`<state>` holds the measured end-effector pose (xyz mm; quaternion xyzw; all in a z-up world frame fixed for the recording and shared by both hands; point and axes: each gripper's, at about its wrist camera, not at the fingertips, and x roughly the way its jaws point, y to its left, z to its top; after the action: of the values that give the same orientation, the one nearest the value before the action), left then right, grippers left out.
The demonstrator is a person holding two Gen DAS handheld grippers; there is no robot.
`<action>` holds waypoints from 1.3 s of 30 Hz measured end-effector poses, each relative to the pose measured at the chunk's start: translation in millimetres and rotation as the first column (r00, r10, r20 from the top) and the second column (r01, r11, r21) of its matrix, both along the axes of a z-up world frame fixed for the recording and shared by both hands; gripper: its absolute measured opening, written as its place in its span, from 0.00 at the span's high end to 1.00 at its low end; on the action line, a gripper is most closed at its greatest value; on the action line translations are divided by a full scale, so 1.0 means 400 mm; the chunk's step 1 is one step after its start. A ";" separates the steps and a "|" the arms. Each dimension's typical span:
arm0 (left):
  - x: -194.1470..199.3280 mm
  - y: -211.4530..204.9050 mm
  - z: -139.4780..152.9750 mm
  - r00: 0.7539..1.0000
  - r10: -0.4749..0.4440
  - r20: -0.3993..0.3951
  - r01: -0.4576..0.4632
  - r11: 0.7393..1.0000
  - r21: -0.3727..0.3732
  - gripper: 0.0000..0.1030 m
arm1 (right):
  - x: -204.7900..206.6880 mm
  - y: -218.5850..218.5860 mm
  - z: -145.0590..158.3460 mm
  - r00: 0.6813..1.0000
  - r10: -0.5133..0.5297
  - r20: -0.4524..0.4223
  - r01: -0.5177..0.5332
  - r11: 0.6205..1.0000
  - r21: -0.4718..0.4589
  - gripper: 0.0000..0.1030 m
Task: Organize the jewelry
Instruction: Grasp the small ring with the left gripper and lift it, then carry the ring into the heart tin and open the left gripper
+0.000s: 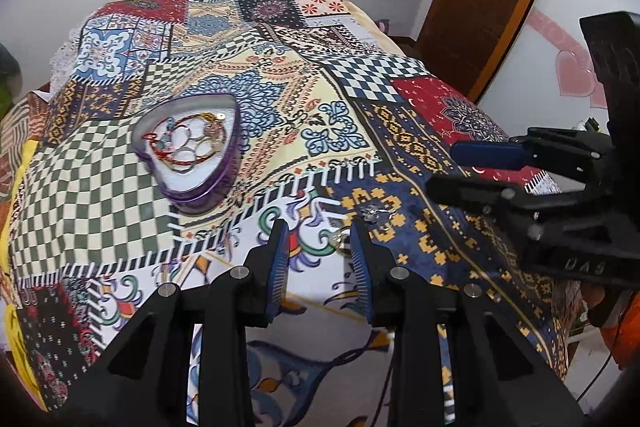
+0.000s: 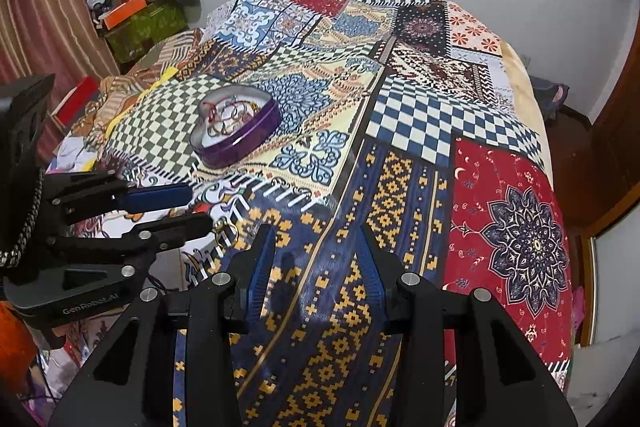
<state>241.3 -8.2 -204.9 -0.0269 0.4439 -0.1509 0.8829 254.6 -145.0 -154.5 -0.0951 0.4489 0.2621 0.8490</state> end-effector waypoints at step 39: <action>-0.049 0.122 0.098 0.982 0.137 0.127 -0.132 0.990 -0.047 0.95 | -0.008 0.093 0.075 0.989 0.098 0.110 -0.099 0.995 0.009 0.91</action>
<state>221.7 40.5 -165.8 -0.0638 0.3798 -0.1007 0.9173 251.6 -107.8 -124.6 -0.1254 0.3946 0.3013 0.8589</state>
